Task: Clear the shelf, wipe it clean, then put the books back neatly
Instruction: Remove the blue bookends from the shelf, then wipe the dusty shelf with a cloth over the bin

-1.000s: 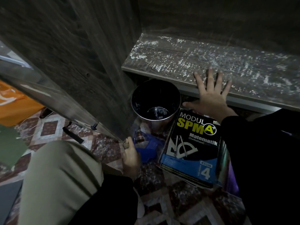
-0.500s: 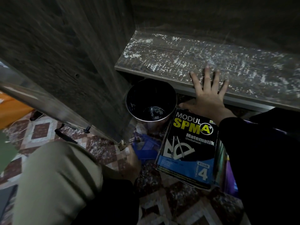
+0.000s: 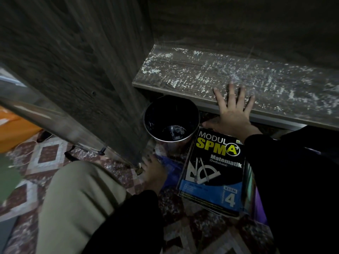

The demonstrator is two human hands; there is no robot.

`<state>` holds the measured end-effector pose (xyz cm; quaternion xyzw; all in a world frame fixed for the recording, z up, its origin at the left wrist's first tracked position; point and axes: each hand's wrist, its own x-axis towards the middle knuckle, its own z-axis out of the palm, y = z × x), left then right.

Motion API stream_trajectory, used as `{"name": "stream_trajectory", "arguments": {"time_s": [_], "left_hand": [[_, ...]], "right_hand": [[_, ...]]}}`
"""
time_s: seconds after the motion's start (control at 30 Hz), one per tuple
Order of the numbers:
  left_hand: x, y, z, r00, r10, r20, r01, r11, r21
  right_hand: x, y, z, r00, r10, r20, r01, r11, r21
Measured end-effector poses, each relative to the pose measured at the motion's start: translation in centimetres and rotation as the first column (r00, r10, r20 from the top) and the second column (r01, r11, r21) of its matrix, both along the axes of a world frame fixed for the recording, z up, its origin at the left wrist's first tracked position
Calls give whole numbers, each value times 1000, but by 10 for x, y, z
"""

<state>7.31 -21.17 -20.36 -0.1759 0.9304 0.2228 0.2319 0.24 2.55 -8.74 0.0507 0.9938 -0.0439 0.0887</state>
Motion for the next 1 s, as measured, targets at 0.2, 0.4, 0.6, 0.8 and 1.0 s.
{"name": "stream_trajectory", "arguments": {"time_s": [0.2,0.4,0.6,0.8,1.0], "left_hand": [[-38,43,69,921,-149,-360,183,981,62],[-58,91,150,816,-261,-515,385,911,150],[-72,161,229,677,-318,-663,504,857,103],[-56,226,318,279,-330,-902,692,721,-50],[-43,281,430,-159,-138,-977,873,442,-205]], "right_hand": [[1,1,7,998,-9,62,10,1000,-12],[22,16,33,976,129,-176,-119,991,66],[45,75,97,816,25,-578,15,998,64],[83,118,203,466,-35,-884,116,993,22],[104,185,327,128,43,-991,253,965,75]]}}
